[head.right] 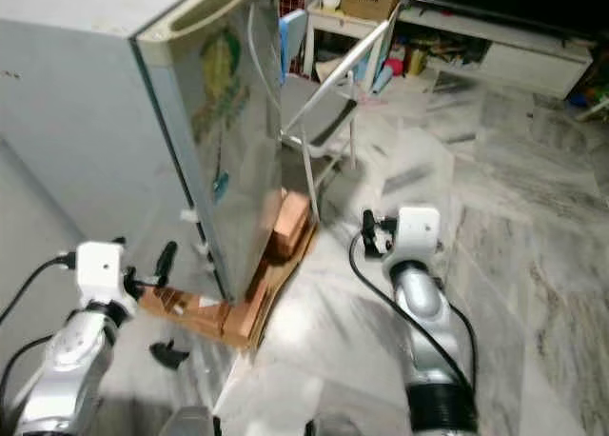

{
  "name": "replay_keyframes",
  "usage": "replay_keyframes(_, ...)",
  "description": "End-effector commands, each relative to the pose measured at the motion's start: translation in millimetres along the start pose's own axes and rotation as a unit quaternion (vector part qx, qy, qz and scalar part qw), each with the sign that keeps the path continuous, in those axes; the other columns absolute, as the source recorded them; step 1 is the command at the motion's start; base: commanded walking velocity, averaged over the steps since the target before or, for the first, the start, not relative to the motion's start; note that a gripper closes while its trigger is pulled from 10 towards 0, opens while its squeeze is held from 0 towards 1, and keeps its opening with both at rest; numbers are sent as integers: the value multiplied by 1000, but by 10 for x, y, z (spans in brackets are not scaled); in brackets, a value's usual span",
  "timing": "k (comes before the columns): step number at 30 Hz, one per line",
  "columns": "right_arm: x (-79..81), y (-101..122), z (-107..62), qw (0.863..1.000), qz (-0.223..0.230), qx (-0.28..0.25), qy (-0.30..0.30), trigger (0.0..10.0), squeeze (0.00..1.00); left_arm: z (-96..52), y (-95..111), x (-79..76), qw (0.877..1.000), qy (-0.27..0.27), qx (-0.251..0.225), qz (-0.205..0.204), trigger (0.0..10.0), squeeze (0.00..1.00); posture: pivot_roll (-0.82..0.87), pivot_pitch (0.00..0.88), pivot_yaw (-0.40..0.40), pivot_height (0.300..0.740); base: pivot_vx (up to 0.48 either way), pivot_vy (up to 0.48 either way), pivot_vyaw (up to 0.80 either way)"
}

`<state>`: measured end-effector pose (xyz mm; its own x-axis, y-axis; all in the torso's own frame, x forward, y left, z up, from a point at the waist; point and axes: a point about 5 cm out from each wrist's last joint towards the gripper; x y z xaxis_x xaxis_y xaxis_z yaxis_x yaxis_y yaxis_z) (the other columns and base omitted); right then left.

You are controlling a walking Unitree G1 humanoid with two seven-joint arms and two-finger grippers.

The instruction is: Restocking fridge

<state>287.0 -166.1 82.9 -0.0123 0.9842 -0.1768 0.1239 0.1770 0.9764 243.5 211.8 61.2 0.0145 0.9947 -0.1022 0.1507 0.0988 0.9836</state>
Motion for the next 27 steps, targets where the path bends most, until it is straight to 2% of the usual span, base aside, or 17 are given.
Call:
replay_keyframes(1,-136,18,-1,1000,-14,-4,-18,10000,0,13,-14,-95,1000,-11,1,-4,10000,0,5,67,-49,740,0,0,0)
replay_keyframes(6,-174,68,23,1000,-11,-10,-23,10000,0,12,-4,-97,1000,-13,0,0,10000,0,4,78,-48,740,0,0,0)
replay_keyframes(12,-137,139,64,999,-22,-21,-16,10000,0,25,45,-66,1000,-9,-9,6,10000,0,6,95,-43,740,0,0,0)
replay_keyframes(27,-137,139,64,999,-22,-21,-16,10000,0,25,45,-66,1000,-9,-9,6,10000,0,6,95,-43,740,0,0,0)
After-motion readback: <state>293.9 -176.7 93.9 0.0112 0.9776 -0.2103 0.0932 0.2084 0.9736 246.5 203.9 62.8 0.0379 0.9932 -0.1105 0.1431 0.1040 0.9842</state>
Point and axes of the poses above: a point about 5 cm out from each wrist's last joint towards the gripper, its own z axis pointing out of the wrist towards the gripper, its own y axis along the axis of the wrist's last joint, x = y × z, and after that the axes turned 11 degrees about -z, right-handed
